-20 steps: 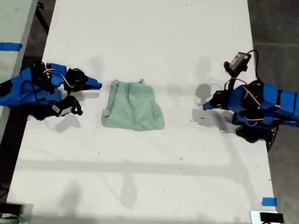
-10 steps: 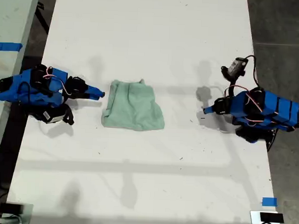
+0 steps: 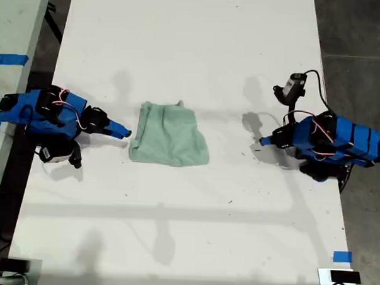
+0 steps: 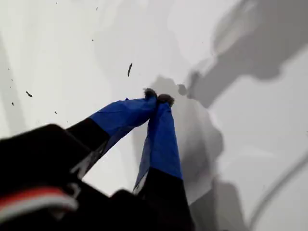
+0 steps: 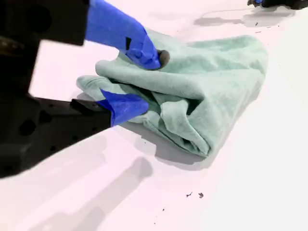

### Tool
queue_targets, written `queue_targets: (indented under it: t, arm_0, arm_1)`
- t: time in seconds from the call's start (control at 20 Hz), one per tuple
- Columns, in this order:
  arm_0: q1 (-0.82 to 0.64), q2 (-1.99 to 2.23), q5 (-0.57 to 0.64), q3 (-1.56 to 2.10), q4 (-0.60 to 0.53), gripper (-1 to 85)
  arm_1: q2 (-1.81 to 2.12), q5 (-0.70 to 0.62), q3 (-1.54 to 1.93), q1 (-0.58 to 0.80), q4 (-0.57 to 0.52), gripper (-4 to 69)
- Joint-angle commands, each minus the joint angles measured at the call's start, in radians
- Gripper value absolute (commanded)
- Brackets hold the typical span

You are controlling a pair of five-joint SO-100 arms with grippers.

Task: Fold tshirt

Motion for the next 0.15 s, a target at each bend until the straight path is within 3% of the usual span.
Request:
queue_targets:
  t: [0.0, 0.1]
  arm_0:
    - [0.032, 0.107, -0.012, 0.006, 0.005, 12.8]
    - [0.032, 0.107, -0.012, 0.006, 0.005, 12.8]
  arm_1:
    - [0.109, -0.014, -0.003, -0.003, 0.029, 1.8]
    - [0.109, -0.014, -0.003, -0.003, 0.029, 1.7]
